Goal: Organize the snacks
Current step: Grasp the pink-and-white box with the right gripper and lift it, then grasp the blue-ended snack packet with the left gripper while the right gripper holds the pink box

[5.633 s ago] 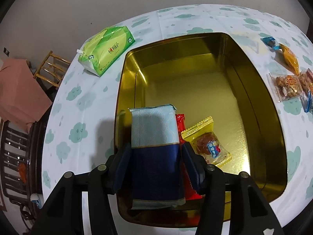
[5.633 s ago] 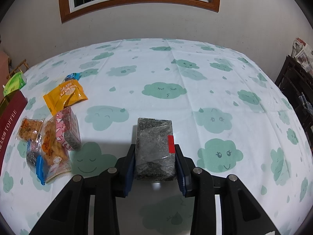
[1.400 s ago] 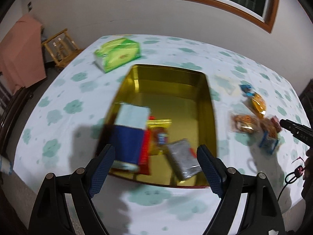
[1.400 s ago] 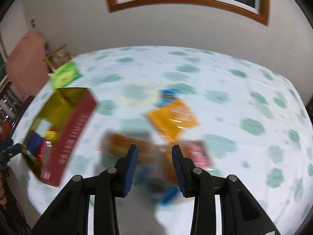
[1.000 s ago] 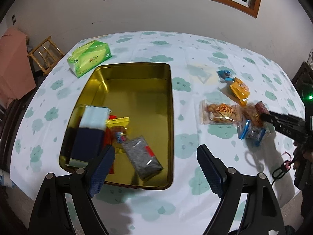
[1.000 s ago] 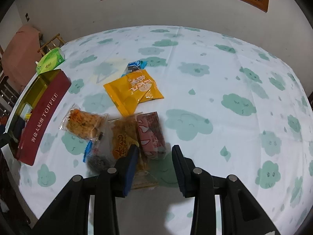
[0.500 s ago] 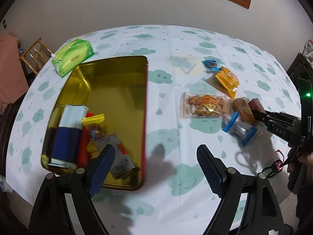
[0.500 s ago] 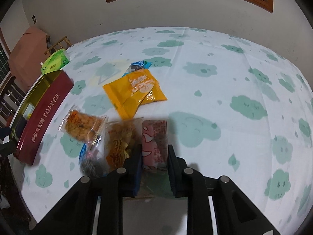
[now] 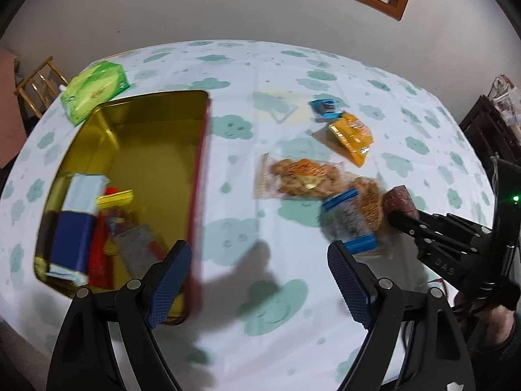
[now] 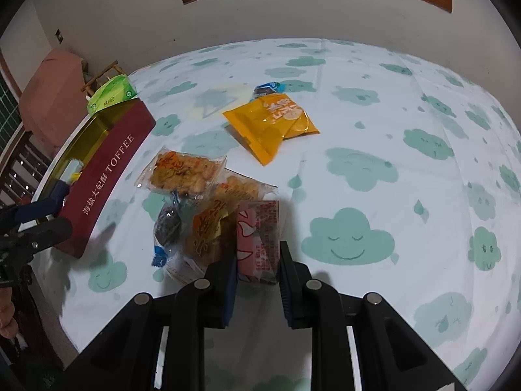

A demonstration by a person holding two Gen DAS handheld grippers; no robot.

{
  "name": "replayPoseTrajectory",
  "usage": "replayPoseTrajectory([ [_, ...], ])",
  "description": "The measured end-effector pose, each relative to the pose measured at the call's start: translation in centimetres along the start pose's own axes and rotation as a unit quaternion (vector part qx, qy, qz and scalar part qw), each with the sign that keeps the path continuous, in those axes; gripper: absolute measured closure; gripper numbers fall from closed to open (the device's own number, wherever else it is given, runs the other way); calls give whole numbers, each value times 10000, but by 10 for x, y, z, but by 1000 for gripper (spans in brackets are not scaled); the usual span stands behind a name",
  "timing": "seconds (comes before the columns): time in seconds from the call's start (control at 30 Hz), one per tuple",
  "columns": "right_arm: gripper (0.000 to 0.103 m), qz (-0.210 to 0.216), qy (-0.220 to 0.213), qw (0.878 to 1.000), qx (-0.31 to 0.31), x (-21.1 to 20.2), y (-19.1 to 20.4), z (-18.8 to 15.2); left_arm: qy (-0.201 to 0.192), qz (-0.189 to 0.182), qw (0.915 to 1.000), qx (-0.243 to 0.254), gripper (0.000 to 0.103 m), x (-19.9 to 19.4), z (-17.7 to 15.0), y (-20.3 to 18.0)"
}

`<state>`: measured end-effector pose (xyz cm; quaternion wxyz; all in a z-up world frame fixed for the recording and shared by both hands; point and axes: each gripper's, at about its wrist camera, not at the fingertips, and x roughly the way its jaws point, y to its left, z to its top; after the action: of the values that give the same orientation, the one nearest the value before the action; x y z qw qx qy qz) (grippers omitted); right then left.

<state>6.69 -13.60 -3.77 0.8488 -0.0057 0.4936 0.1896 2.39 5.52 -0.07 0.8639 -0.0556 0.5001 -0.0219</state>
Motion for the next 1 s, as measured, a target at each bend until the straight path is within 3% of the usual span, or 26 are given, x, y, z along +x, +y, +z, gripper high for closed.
replayPoseTrajectory([
  [0.07, 80, -70, -100, 9999, 57, -1, -4, 1, -1, -153, 9999, -21, 20, 3, 2, -7],
  [0.33, 80, -1111, -632, 9917, 107, -8, -46, 10, 154, -488, 9987, 31, 21, 27, 11, -38],
  [0.5, 80, -1487, -753, 9858, 192, -5, -76, 10, 291, -508, 9981, 171, 33, 42, 11, -54],
  [0.6, 80, -1400, -774, 9865, 337, -2, -88, 8, 394, -617, 9972, 157, 44, 51, 11, -56],
  [0.8, 80, -1257, -795, 9877, 476, 1, -92, 9, 522, -778, 9955, 122, 52, 64, 13, -62],
  [1.0, 80, -1116, -754, 9891, 596, 2, -93, 7, 516, -967, 9939, 107, 70, 68, 14, -64],
])
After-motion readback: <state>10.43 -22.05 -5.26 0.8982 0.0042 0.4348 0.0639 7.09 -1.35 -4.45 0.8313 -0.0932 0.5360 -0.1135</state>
